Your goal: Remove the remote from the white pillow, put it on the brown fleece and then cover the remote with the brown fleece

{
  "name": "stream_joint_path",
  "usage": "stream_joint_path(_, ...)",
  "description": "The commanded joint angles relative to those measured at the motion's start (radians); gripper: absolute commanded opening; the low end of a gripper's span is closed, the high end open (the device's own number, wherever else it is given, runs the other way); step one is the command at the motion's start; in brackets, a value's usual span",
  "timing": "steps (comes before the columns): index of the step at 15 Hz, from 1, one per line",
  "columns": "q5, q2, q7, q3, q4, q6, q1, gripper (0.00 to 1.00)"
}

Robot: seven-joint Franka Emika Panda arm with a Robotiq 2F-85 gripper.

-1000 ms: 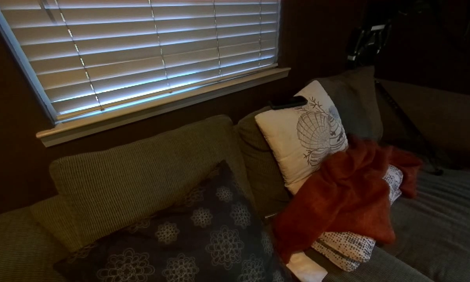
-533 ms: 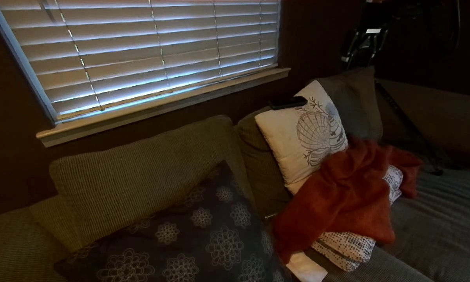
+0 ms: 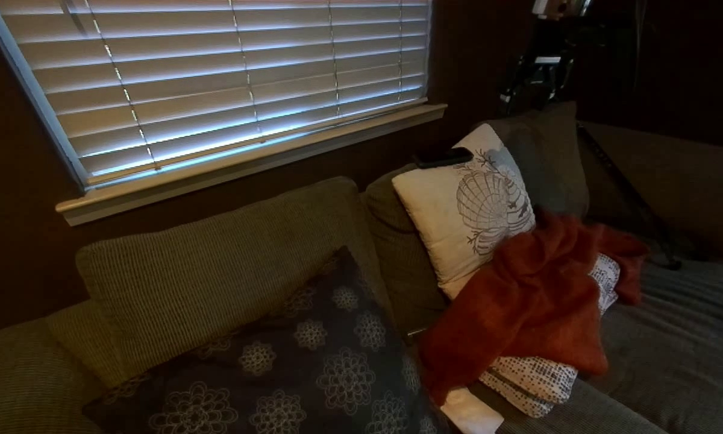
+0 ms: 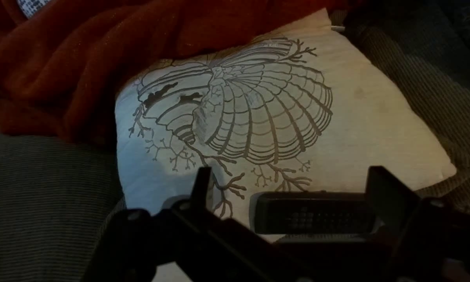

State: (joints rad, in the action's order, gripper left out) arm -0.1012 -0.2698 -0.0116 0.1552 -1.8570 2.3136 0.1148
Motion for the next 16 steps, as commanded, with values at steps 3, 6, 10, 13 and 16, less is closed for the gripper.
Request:
stream_joint_path(3,-0.008,-0.134,0.025,-0.026,0.167,-0.044,0.022,1.00)
stream_joint_path(6,0.016,-0.182,-0.141,-0.053,0.230,-0.089,0.043,1.00)
stream_joint_path(10,0.062,-0.237,-0.320,-0.076,0.305,-0.119,0.058,1.00)
stream_joint_path(13,0.094,-0.282,-0.442,-0.101,0.358,-0.099,0.063,1.00)
stream_joint_path(16,0.112,-0.330,-0.540,-0.132,0.404,-0.062,0.066,1.00)
